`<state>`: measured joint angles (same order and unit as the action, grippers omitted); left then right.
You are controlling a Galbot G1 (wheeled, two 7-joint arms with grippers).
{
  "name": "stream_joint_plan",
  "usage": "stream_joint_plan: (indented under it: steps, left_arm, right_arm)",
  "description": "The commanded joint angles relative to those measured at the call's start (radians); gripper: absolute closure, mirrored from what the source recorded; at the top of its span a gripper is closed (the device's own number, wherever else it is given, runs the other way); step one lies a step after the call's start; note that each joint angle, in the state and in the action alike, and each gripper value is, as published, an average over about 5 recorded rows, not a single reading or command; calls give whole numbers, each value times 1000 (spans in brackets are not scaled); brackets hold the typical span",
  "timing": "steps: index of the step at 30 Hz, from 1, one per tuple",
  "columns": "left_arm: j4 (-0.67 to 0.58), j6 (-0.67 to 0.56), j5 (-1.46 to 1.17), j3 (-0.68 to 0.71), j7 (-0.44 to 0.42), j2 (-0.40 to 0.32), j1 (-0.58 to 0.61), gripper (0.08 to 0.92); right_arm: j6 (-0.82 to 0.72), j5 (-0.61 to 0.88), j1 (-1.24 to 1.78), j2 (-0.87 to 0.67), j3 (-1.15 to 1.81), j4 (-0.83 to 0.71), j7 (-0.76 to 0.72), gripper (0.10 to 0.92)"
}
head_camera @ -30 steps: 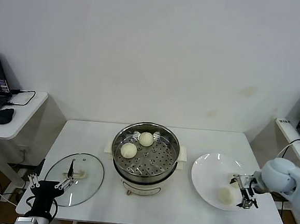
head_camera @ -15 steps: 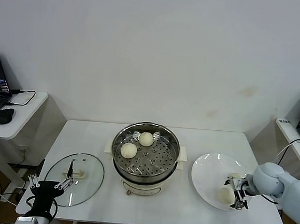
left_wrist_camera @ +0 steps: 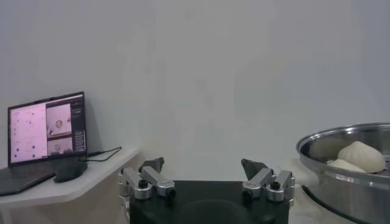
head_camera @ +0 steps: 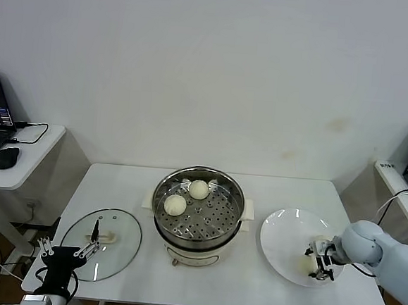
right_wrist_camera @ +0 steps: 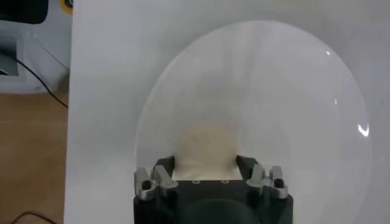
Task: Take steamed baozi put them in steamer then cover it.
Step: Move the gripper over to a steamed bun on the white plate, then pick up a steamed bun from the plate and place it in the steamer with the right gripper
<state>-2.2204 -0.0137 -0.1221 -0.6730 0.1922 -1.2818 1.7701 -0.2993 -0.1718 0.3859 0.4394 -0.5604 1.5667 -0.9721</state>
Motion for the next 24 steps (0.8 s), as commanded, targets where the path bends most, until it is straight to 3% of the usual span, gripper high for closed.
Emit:
stream_joint_plan:
  steps: [1,13,24]
  left_arm:
    - [-3,0,-1,-3,0,1,1,177]
    - [-14,-1,-13,-6,0,13,0,177]
    - [-18,0,-14,-7,0,18,-4,177]
  right_arm:
    - [-2,48,-141,-12,-33,11,-32,412]
    - [-22,276,-624,-19,-163,29,-95,413]
    - [12,418,-958,222,-407,75,-32,406]
